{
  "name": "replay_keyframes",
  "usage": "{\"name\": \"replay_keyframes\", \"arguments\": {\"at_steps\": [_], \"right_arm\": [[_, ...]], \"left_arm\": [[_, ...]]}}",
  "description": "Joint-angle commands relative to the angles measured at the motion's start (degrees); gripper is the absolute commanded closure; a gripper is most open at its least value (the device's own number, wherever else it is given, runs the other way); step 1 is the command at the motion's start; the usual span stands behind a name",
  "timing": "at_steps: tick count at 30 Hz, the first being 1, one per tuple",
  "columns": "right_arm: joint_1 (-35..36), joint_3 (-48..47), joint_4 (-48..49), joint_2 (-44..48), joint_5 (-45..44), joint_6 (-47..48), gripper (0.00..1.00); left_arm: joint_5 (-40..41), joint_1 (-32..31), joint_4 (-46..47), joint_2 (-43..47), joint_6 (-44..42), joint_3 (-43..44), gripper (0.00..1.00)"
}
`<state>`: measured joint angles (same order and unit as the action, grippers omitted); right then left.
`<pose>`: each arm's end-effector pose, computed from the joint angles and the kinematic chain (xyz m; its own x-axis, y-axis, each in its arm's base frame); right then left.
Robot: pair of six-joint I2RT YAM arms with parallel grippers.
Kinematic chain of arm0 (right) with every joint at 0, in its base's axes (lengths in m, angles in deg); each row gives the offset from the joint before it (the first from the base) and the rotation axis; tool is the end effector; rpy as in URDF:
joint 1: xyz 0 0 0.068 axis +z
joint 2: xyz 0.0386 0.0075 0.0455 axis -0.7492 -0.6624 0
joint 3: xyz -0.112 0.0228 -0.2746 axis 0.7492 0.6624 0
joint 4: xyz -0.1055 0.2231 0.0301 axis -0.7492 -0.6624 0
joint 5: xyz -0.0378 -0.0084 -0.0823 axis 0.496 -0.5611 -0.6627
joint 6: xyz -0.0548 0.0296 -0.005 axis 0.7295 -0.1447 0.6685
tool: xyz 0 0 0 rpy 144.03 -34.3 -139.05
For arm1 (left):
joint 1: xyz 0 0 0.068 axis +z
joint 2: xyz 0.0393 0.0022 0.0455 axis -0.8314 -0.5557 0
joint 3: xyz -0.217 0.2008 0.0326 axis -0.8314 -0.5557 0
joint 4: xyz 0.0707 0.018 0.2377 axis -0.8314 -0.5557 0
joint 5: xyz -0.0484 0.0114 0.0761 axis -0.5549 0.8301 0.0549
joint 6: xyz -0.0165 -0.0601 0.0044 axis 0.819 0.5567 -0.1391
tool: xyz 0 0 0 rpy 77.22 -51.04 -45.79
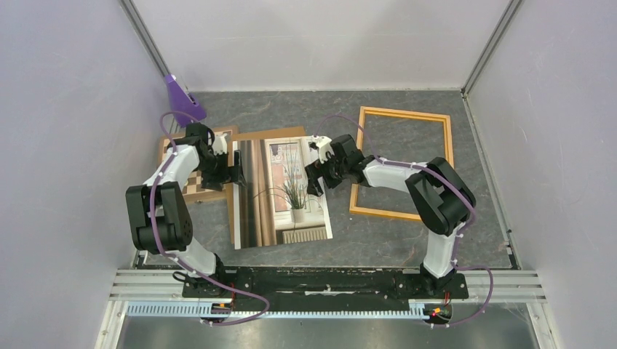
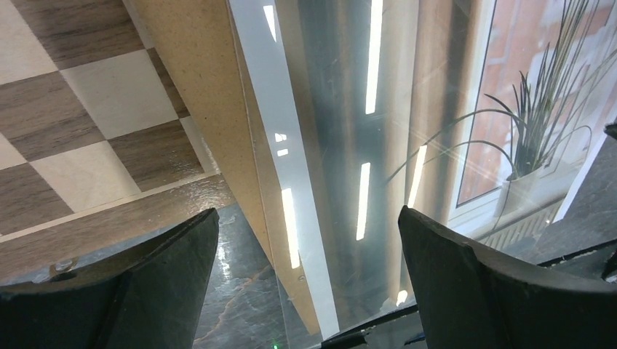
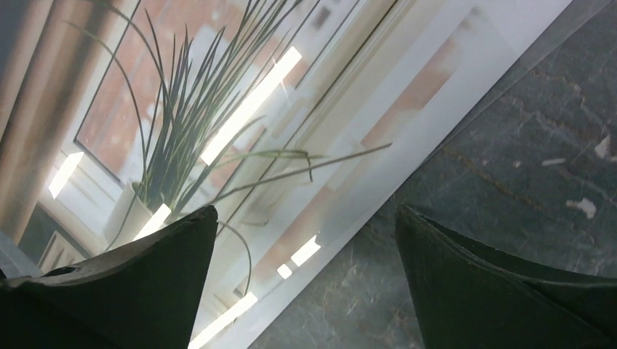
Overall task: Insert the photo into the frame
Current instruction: Adjust the photo frame item at the center of the board.
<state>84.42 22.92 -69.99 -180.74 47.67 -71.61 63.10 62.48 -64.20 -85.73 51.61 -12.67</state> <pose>0.3168 0.2502 0.1802 -0.6240 -0.3733 -0.6865 -0.7107 0.6363 0.3000 0.2920 0.0164 0.2285 -0.9632 -0.0503 -0.2639 0.0322 0.9537 -0.2991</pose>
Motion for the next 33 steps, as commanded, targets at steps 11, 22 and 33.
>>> {"name": "replay_keyframes", "arguments": {"at_steps": [11,22,33], "right_arm": [[4.22,8.95,-5.83,12.99,-0.07,9.92,0.05],[11.11,13.94,-3.19,17.54,-1.15,17.63,0.05],[11.74,15.75,-3.78,17.94,0.73,17.08,0.06]], "left_arm": [[3.04,-0.09,-4.11,7.25,-7.89,1.48,0.01],[-1.83,0.44,-22.75,9.89,-22.98,1.46,0.05],[-2.51,0.44,-24.05,9.97,-25.21,-0.36,0.05]]}}
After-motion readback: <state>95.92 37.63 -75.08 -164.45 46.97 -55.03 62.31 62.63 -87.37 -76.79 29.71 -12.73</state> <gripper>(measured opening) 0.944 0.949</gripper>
